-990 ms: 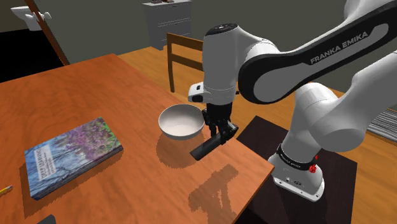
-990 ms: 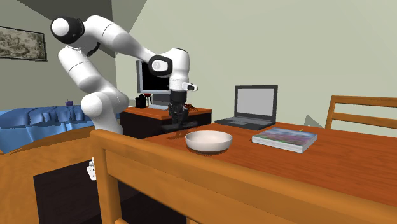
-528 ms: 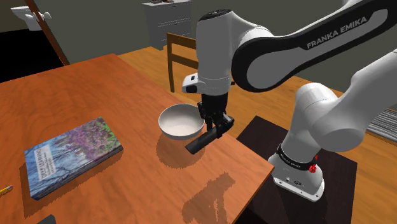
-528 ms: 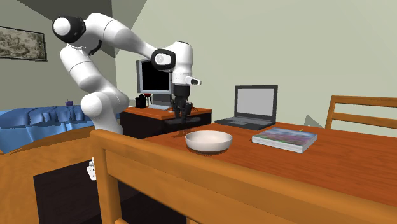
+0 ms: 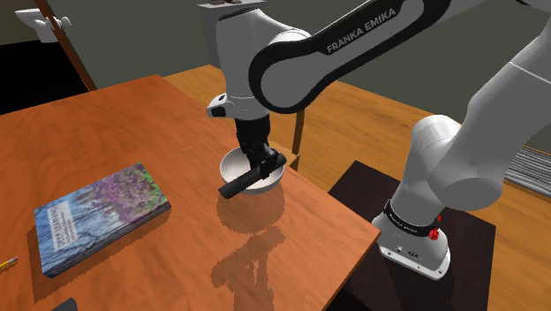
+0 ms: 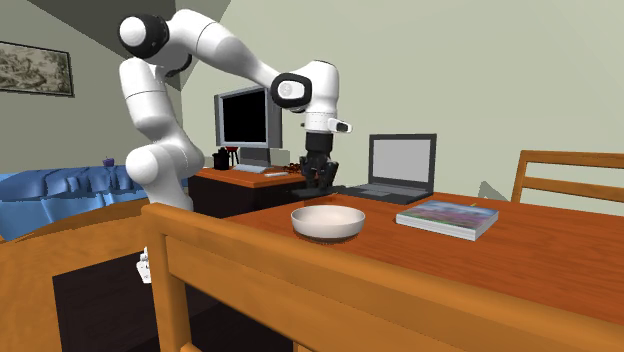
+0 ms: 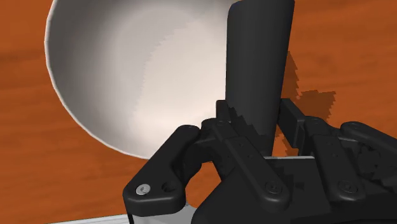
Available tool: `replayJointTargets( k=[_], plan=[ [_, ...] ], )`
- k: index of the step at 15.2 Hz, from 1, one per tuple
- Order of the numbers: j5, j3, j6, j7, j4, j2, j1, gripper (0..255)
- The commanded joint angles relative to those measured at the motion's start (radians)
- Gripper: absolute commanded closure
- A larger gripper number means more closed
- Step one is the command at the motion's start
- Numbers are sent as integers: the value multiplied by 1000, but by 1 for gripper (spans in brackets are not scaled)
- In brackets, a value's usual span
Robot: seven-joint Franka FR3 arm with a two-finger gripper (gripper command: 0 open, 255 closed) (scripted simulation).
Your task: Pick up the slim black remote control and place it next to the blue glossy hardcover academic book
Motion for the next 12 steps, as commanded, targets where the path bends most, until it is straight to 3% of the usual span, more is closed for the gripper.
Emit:
replayJointTargets(
  k=[1,12],
  plan=[
    [-10,-7,-1,-9,70,70,-9,255],
    [-46,-35,-88,-44,574,489,-38,255]
  ],
)
